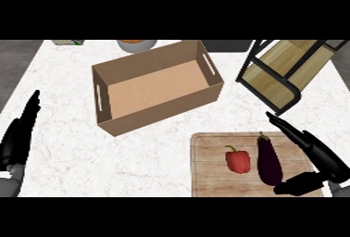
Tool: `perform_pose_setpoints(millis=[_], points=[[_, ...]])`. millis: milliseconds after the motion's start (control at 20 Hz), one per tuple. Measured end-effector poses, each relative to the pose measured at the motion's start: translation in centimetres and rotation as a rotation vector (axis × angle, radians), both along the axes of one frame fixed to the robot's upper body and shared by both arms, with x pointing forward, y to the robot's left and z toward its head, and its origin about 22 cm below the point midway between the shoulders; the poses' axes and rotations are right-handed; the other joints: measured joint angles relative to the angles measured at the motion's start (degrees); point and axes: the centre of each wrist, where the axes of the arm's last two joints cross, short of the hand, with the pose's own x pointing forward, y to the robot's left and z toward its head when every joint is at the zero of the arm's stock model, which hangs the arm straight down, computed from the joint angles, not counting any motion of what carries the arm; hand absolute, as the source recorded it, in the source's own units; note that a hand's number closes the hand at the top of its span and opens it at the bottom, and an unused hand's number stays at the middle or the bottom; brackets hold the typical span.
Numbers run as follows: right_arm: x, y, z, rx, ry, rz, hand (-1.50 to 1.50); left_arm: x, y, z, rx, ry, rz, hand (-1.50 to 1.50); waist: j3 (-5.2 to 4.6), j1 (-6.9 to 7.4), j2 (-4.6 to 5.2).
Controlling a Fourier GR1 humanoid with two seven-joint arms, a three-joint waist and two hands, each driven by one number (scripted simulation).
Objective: Pick the bell pepper from the cutting board and place it in the cardboard box
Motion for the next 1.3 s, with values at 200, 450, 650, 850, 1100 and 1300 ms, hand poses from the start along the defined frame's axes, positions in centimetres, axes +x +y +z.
perform_pose_setpoints(millis=[200,450,650,850,1100,1300], points=[[0.8,-2.2,1.0,-0.115,-0.082,0.039,-1.50,0.1,0.8,-0.3,0.007,0.007,0.001,0.00,-0.04,0.08,-0.09],[2.5,-2.0,4.3,-0.407,-0.112,0.074,-1.50,0.5,0.8,-0.1,0.013,0.001,0.000,0.00,-0.15,0.43,-0.21],[3.2,0.0,6.0,-0.592,-0.078,0.119,-1.50,0.6,0.8,-0.4,0.014,0.009,-0.001,0.00,-0.17,0.42,-0.24],[3.2,2.6,6.5,-0.773,-0.027,0.143,-1.50,0.4,1.3,-0.6,0.013,0.009,-0.010,0.00,-0.19,0.51,-0.28],[3.8,6.8,6.9,-0.892,0.046,0.163,-1.50,0.4,1.2,-0.7,0.012,0.010,-0.008,0.00,-0.15,0.54,-0.25],[4.2,8.3,6.4,-0.958,0.072,0.156,-1.50,0.5,1.9,-0.7,0.012,0.006,-0.003,0.00,-0.12,0.42,-0.21]])
